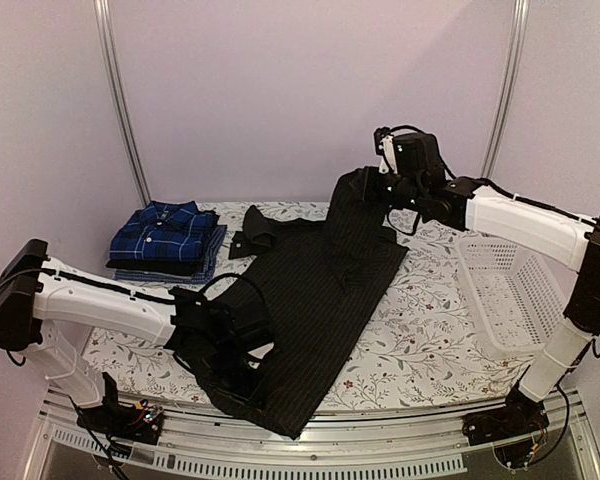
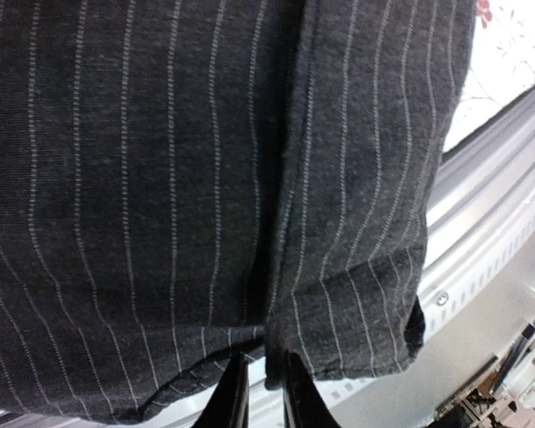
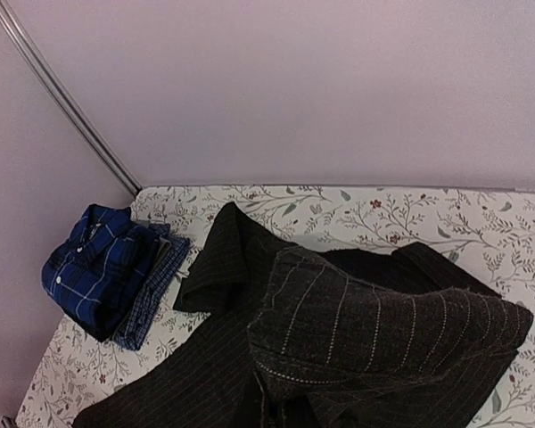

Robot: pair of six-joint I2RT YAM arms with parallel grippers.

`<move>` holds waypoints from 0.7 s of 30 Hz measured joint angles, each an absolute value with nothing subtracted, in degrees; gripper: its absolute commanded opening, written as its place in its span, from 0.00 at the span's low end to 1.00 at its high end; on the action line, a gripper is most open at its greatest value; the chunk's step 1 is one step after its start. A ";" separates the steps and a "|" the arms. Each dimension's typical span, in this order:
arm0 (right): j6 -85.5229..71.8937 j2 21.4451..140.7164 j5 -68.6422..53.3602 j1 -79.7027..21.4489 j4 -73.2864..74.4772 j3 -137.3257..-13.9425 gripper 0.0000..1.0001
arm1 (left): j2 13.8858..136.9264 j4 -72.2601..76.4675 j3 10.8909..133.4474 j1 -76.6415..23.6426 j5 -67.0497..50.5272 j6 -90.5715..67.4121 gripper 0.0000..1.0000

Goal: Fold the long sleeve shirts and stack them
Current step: Move the 1/3-folded shirt to the center of the board.

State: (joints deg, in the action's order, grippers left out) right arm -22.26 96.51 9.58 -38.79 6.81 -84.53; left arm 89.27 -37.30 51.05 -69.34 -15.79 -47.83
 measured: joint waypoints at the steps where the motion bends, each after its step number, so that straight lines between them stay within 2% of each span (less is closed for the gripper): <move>1: -23.79 94.30 9.65 -39.46 7.35 -80.99 0.00 | 89.27 -37.56 51.09 -69.28 -15.07 -47.88 0.20; 5: -29.56 86.80 9.72 -42.89 8.03 -68.53 0.00 | 89.27 -39.48 51.88 -69.08 -11.94 -48.38 0.31; 10: -35.51 84.07 8.03 -47.55 6.74 -56.77 0.00 | 89.27 -41.95 54.92 -68.88 -8.40 -48.16 0.32; 16: -38.63 91.15 4.82 -48.80 5.15 -53.93 0.00 | 90.06 -43.16 62.08 -68.45 -5.48 -47.79 0.31; 21: -39.22 98.28 3.20 -46.22 3.86 -53.95 0.00 | 92.58 -39.46 64.95 -68.34 -7.11 -46.22 0.25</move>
